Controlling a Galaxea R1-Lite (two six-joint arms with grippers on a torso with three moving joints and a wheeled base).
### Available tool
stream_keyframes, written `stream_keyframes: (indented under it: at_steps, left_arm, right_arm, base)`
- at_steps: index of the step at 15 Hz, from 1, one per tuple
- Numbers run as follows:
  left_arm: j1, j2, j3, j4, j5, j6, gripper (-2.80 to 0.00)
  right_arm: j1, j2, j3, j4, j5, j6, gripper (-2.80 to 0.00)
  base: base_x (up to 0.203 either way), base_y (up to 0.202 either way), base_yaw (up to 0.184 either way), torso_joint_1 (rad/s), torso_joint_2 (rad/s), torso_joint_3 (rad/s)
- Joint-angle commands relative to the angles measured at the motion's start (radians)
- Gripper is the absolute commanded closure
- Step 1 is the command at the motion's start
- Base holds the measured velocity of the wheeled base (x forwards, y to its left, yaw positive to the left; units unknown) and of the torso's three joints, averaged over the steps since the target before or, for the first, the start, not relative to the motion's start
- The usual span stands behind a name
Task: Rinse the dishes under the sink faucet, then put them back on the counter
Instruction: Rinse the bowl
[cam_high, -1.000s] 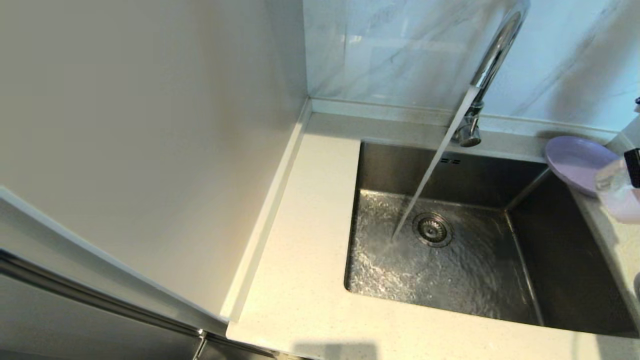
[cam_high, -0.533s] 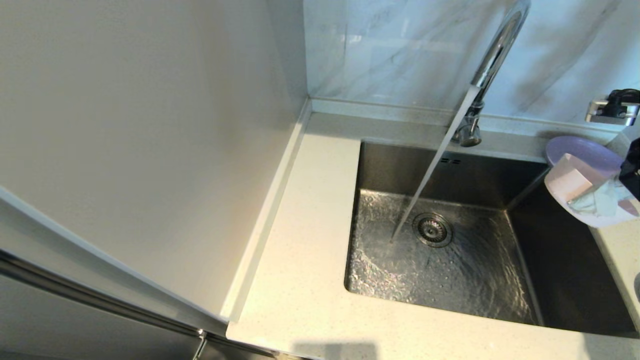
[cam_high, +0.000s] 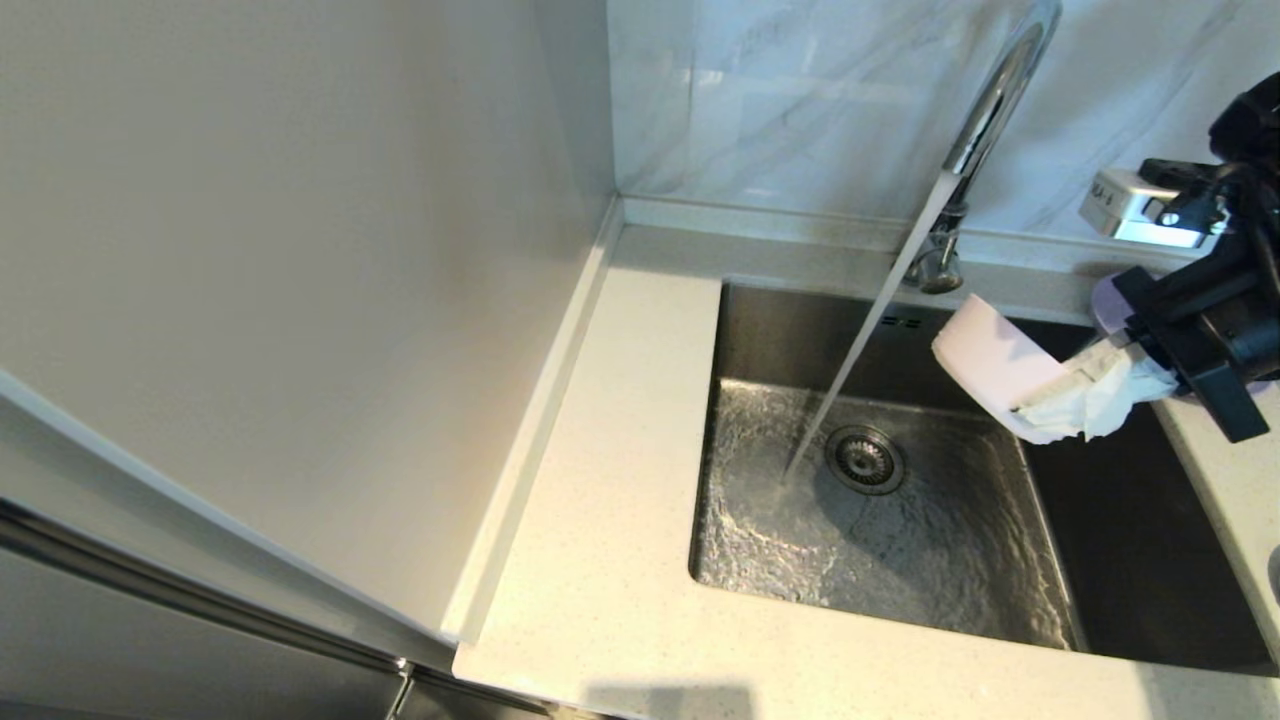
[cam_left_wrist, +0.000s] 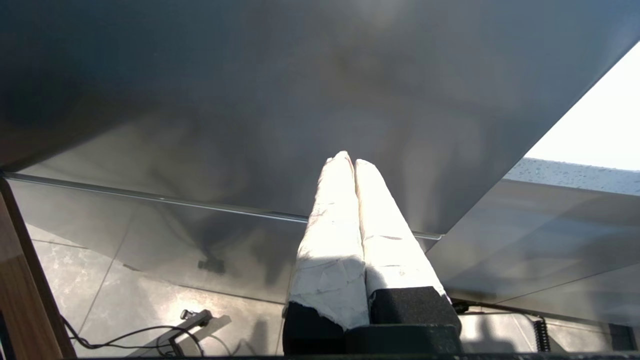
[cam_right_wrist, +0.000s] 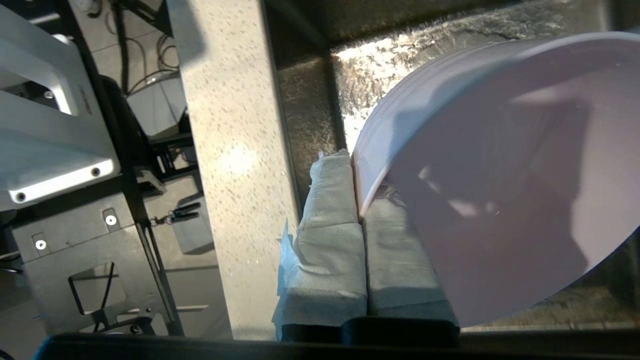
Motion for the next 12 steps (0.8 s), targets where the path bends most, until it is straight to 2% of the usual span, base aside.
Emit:
stream_keyframes:
  at_steps: [1, 3, 7, 12]
  left_arm:
    - [0.0, 0.0, 0.0, 0.0, 0.0, 0.0, 0.0]
    - [0.0, 0.0, 0.0, 0.0, 0.0, 0.0, 0.0]
    - [0.0, 0.0, 0.0, 0.0, -0.001, 0.0, 0.0]
    - [0.0, 0.0, 0.0, 0.0, -0.001, 0.0, 0.0]
  right_arm:
    - [0.045, 0.062, -0.014, -0.028, 0.006, 0.022, 0.0]
    - [0.053, 0.095, -0.014, -0.135, 0.006, 0.089, 0.0]
    - [0.067, 0.129, -0.014, -0.364, -0.03, 0.314, 0.0]
    - [0.07, 0.134, -0.014, -0.387, -0.037, 0.33, 0.0]
  base:
    - [0.0, 0.0, 0.0, 0.0, 0.0, 0.0]
    - [0.0, 0.0, 0.0, 0.0, 0.0, 0.0]
    - [0.0, 0.0, 0.0, 0.0, 0.0, 0.0]
    - [0.0, 0.0, 0.0, 0.0, 0.0, 0.0]
